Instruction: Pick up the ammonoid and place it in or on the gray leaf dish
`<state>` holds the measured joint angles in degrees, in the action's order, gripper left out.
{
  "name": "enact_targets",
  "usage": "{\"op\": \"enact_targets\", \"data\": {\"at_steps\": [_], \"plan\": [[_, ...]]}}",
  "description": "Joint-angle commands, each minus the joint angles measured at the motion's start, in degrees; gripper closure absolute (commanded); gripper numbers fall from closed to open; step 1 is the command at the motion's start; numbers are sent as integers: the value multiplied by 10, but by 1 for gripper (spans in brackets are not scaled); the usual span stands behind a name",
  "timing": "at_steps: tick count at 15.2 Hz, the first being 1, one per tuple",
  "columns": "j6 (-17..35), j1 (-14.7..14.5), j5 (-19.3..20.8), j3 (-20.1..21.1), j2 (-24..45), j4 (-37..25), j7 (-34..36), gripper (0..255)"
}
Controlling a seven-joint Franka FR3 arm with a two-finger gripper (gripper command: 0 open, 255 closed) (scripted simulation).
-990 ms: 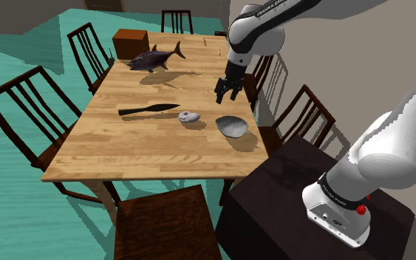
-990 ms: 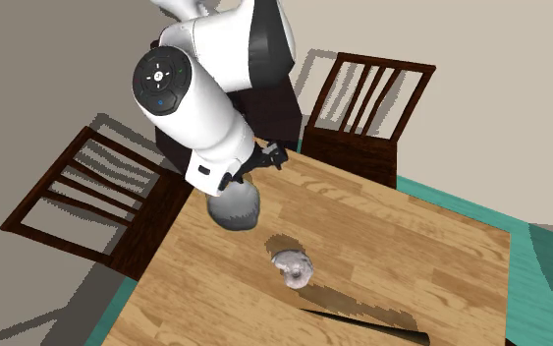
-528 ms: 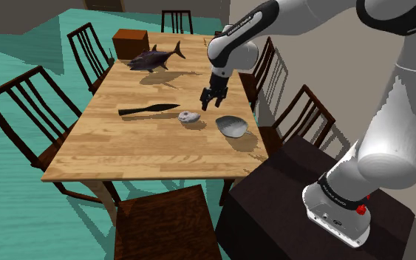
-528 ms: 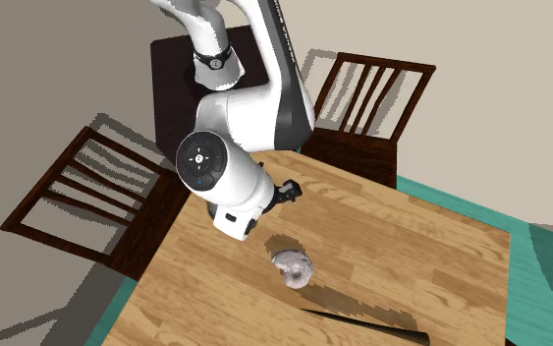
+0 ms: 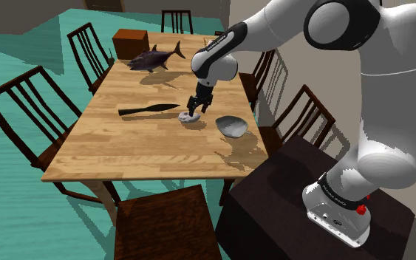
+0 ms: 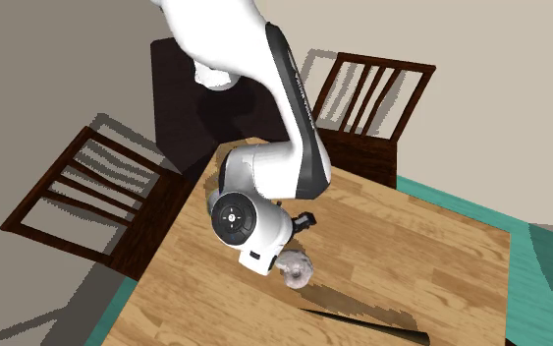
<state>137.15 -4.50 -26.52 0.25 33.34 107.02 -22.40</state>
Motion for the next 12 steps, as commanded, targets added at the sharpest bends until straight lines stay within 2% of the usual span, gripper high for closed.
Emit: {"op": "enact_targets", "data": {"at_steps": [1, 7, 12], "plan": [[4, 0, -2, 3, 23, -20, -2, 0], [35, -4, -11, 11, 61, -29, -8, 0], [35, -4, -11, 11, 61, -29, -8, 0]]}}
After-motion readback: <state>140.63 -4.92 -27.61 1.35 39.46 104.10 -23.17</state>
